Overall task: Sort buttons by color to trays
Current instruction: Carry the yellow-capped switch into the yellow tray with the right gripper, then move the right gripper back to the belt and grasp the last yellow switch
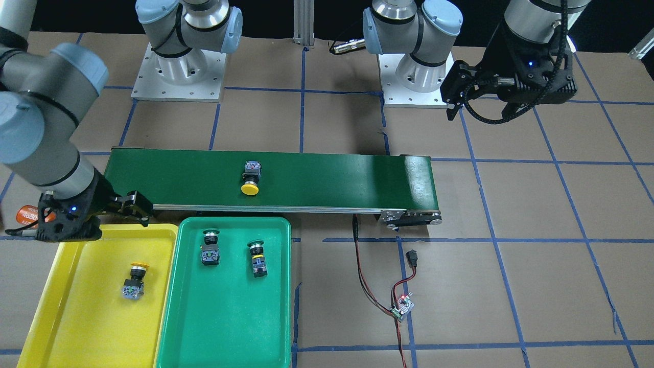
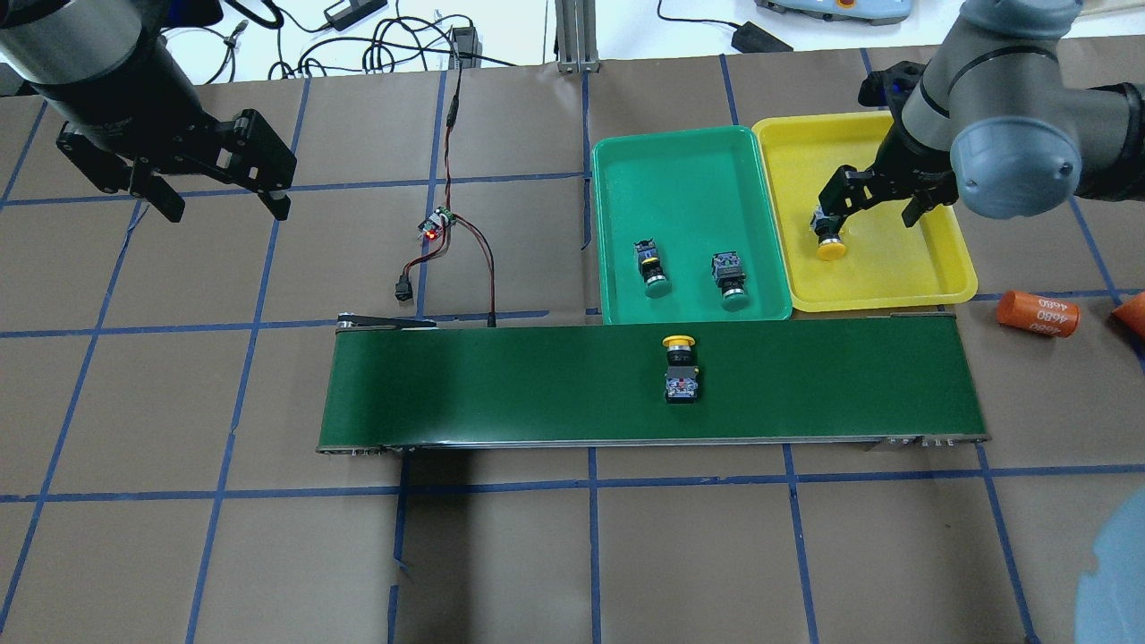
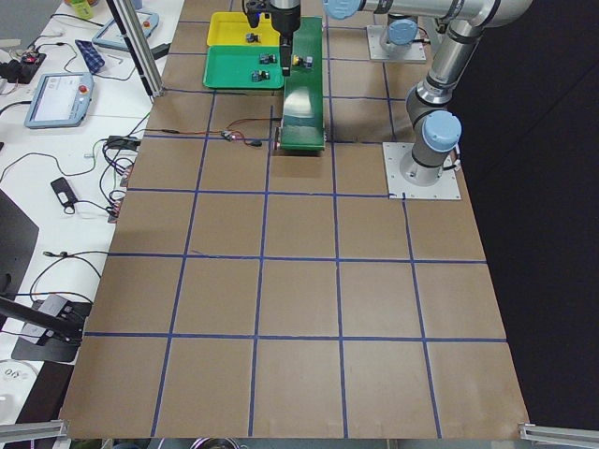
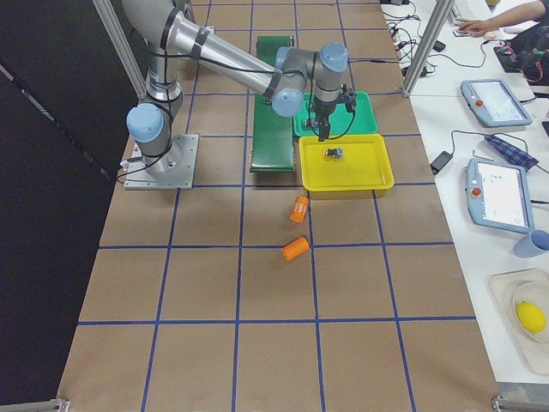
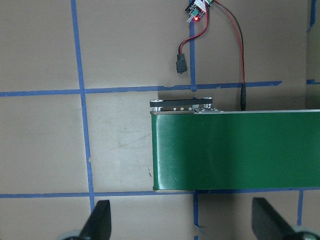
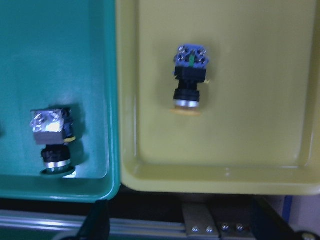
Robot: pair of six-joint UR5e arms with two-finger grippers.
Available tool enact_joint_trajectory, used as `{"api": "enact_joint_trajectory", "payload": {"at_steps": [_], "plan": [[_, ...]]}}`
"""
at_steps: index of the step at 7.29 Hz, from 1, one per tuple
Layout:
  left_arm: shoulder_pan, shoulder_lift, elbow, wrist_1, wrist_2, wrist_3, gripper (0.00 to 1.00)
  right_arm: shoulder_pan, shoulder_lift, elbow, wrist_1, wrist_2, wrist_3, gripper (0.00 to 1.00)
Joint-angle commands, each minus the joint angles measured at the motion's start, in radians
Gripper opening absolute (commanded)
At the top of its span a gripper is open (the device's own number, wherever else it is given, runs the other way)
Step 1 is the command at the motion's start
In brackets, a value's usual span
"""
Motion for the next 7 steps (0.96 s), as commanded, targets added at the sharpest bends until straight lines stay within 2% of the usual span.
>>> {"api": "enact_joint_trajectory", "payload": {"at_steps": [1,2,3,4,7], "plan": [[0.0,-0.002,0.002,0.0,0.0,-0.001,1.0,0.054,-0.165,0.152,0.037,-0.001,0.07,0.99],[0.0,-0.001,0.002,0.0,0.0,-0.002,1.0,0.055,-0.246,0.302,-0.01,0.004,0.075,0.95],[0.0,-0.001,0.0,0.0,0.0,0.0,1.0,0.055,-0.293,0.438,-0.182,-0.005,0.1,0.99],[0.0,-0.002,0.0,0.0,0.0,-0.001,1.0,0.055,-0.295,0.468,-0.217,0.001,0.099,1.0],[0.0,-0.001,0.0,0.0,0.0,-0.001,1.0,0.055,-0.29,0.467,-0.22,0.001,0.102,1.0]]}}
